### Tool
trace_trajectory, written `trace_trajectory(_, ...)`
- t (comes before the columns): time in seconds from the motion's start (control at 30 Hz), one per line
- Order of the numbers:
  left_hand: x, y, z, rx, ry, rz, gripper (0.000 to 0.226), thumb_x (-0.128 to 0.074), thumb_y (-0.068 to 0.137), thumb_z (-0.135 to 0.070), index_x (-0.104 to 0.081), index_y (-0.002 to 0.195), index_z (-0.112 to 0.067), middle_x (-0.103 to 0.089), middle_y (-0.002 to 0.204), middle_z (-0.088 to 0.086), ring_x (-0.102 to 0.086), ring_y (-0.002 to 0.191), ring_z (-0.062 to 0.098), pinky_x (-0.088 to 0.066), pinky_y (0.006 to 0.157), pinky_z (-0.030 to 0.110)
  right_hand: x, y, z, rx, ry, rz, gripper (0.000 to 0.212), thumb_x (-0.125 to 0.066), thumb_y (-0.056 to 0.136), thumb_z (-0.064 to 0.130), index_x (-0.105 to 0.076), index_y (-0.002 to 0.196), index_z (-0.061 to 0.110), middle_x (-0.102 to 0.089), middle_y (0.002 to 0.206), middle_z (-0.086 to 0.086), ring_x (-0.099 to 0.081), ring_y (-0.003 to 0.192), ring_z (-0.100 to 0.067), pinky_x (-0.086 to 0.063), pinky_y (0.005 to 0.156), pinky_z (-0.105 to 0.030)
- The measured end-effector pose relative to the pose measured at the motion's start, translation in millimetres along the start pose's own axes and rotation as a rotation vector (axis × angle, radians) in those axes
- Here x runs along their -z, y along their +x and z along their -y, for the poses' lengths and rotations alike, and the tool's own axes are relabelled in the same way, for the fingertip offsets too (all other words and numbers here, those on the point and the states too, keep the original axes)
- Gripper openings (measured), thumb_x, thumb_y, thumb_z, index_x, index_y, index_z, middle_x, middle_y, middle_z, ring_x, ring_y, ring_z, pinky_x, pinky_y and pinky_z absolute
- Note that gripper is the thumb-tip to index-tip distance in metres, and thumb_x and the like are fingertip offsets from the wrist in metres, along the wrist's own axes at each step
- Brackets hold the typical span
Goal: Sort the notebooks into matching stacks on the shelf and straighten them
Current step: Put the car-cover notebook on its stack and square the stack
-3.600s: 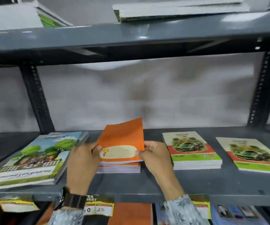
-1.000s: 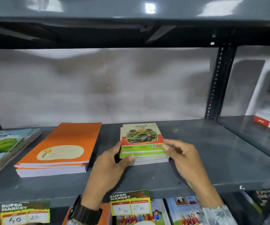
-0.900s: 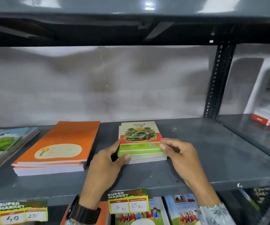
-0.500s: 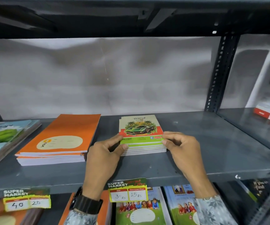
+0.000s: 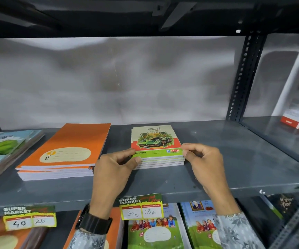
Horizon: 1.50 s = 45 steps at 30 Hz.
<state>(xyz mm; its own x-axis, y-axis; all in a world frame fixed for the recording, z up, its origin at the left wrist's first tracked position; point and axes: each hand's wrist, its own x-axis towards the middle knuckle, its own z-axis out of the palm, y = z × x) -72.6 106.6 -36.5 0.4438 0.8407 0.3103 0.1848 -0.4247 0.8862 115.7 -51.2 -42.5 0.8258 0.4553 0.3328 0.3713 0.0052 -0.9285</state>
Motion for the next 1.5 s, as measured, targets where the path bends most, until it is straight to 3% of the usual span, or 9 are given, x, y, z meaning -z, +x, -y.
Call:
trace_trajectory(0.27,-0.8,2.2,2.0,0.005,0.012,0.046,0.038,-0.082,0.084,-0.033,-0.077,0.121,-0.029,-0.079,0.115,-0.016,-0.073,0.106,-0.001,-0.058,0.101,0.038,1.4,1.2,1.3,-0.017,-0.043,0.050,0.020,-0.070,0.094,0.011,-0.083,0.105,0.022,-0.081,0.099,0.012,-0.075,0.091,0.001,-0.055,0.071,-0.008)
trace_trajectory(0.57,0.4,1.2,-0.2,0.056,0.004,0.046,0.039,-0.087,0.078,-0.030,-0.078,0.116,-0.031,-0.079,0.114,-0.012,-0.073,0.104,0.000,-0.058,0.100,0.037,0.1,1.7,0.1,-0.017,-0.024,0.066,0.020,-0.070,0.094,0.009,-0.083,0.104,0.020,-0.081,0.102,0.011,-0.075,0.097,-0.005,-0.059,0.089,-0.025)
trace_trajectory(0.77,2.1,1.2,-1.2,0.060,-0.002,0.087,0.044,-0.087,0.079,-0.026,-0.076,0.121,-0.034,-0.079,0.115,-0.017,-0.072,0.110,-0.001,-0.055,0.105,0.039,0.1,2.7,3.7,-0.050,-0.019,0.076,0.019,-0.076,0.090,0.010,-0.083,0.098,0.026,-0.081,0.092,0.017,-0.075,0.086,0.004,-0.056,0.077,-0.016)
trace_trajectory(0.97,0.9,0.5,-4.6,0.018,0.104,0.119,0.049,-0.081,0.085,-0.033,-0.068,0.131,-0.040,-0.076,0.120,-0.020,-0.069,0.112,0.000,-0.054,0.105,0.038,0.5,0.0,5.5,-0.027,-0.106,0.020,0.021,-0.072,0.094,0.024,-0.078,0.114,0.022,-0.079,0.101,0.013,-0.071,0.085,0.009,-0.050,0.066,-0.003)
trace_trajectory(1.07,0.3,-0.2,-5.6,-0.013,0.163,0.152,0.051,-0.076,0.089,-0.036,-0.063,0.138,-0.041,-0.073,0.126,-0.022,-0.066,0.117,0.000,-0.051,0.106,0.033,-1.7,-1.5,5.1,0.003,-0.170,0.021,0.020,-0.067,0.097,0.027,-0.081,0.110,0.022,-0.080,0.097,0.015,-0.070,0.085,0.010,-0.052,0.071,-0.004)
trace_trajectory(1.17,0.2,0.9,-5.7,-0.025,0.212,0.170,0.052,-0.073,0.092,-0.037,-0.060,0.142,-0.040,-0.071,0.128,-0.024,-0.063,0.119,-0.002,-0.046,0.099,0.022,-1.3,-0.5,5.5,-0.022,-0.162,0.063,0.022,-0.065,0.099,0.030,-0.082,0.111,0.022,-0.081,0.097,0.015,-0.070,0.086,0.011,-0.047,0.065,-0.001)
trace_trajectory(1.5,-1.4,0.5,-7.2,-0.050,0.265,0.152,0.052,-0.071,0.093,-0.037,-0.057,0.144,-0.039,-0.069,0.133,-0.019,-0.058,0.109,-0.005,-0.042,0.089,0.019,2.6,-0.5,8.5,-0.007,-0.208,0.095,0.022,-0.063,0.100,0.032,-0.082,0.108,0.024,-0.081,0.094,0.017,-0.066,0.086,0.019,-0.046,0.066,0.001)
